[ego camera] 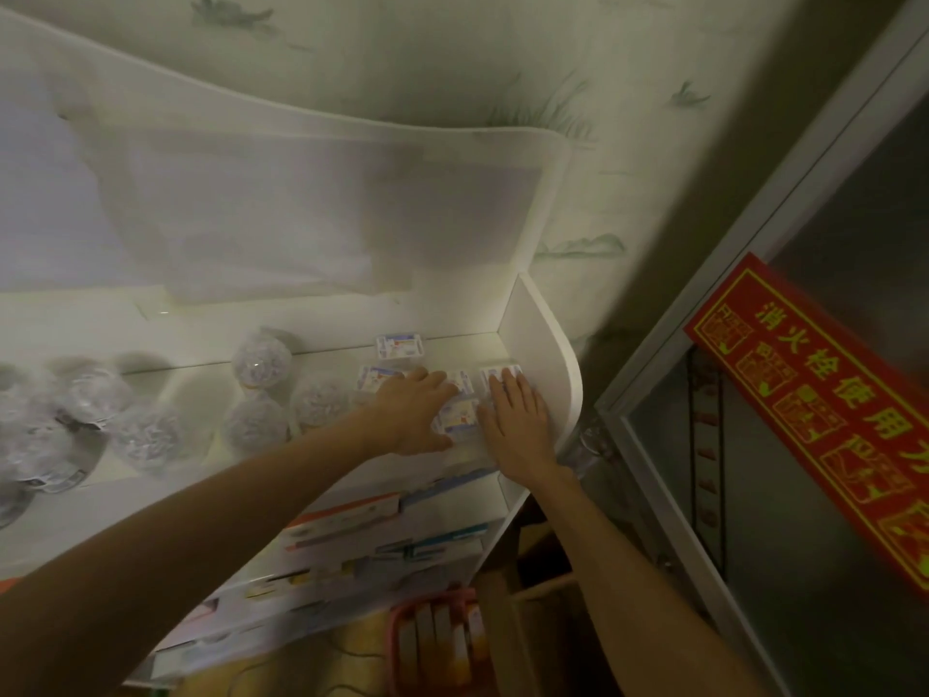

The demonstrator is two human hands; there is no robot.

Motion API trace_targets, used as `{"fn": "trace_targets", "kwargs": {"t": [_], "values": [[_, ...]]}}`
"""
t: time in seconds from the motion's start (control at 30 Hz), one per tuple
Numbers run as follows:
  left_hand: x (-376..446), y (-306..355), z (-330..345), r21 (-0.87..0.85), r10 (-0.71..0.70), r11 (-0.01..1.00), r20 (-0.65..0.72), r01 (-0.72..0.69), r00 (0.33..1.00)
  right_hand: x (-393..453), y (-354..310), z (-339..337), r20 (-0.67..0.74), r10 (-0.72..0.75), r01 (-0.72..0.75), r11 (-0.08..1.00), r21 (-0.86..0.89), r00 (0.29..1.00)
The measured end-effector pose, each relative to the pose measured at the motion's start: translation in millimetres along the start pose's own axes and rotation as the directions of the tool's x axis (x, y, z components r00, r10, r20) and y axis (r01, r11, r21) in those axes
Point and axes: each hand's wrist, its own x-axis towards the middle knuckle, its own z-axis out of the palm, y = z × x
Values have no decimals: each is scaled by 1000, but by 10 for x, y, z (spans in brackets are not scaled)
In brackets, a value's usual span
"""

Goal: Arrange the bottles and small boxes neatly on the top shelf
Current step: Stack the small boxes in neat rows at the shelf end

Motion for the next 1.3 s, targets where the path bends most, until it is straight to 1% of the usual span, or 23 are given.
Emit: {"fn": "trace_targets", "kwargs": {"t": [0.13, 0.27, 0.4, 0.5, 0.67, 0.9, 0.93, 1.0, 1.03, 1.07, 1.13, 1.17, 1.23, 1.3], "values": [[110, -114, -13, -52, -73, 996, -8, 73, 997, -22, -4, -8, -27, -9, 10, 1000, 17, 1000], [260, -140, -64, -30, -57, 998, 20, 58, 998, -74, 47, 9, -30, -18, 18, 1000, -12, 999], [264, -114, -51, -40, -63, 997, -9, 63, 998, -99, 79, 26, -46, -37, 36, 999, -17, 998], [216, -118, -25, -46, -42, 998, -5, 42, 999, -96, 71, 20, -55, -36, 35, 999, -13, 998], [135, -103, -11, -5, 32, 999, 14, -32, 999, -39, 36, 3, -61, -17, 19, 999, 31, 998], [25, -85, -3, -33, 80, 996, -47, -82, 996, -42, -3, -35, -52, -22, 24, 999, 43, 998], [12, -96, -7, -57, 54, 997, -81, -59, 995, -47, -4, -35, -49, -26, 28, 999, 40, 998], [22, -162, -35, -100, -60, 994, -189, 41, 980, -43, 2, -29, -43, -26, 28, 999, 44, 999], [51, -217, -54, -109, -132, 988, -219, 110, 967, -41, 2, -25, -38, -22, 24, 999, 45, 999], [88, -277, -73, -111, -201, 977, -216, 181, 955, -37, 4, -23, -33, -19, 20, 999, 42, 999], [156, -397, -82, -107, -305, 951, -146, 292, 941, -40, 2, -21, -19, -15, 16, 999, 36, 1000], [180, -442, -72, -110, -332, 941, -96, 321, 938, -40, 2, -23, -14, -15, 15, 999, 38, 1000], [214, -481, -36, -114, -340, 934, 6, 338, 940, -38, 4, -28, -16, -15, 16, 999, 41, 1000], [251, -455, -5, -147, -306, 942, 5, 303, 952, -36, 4, -31, -22, -16, 17, 999, 38, 1000]]}}
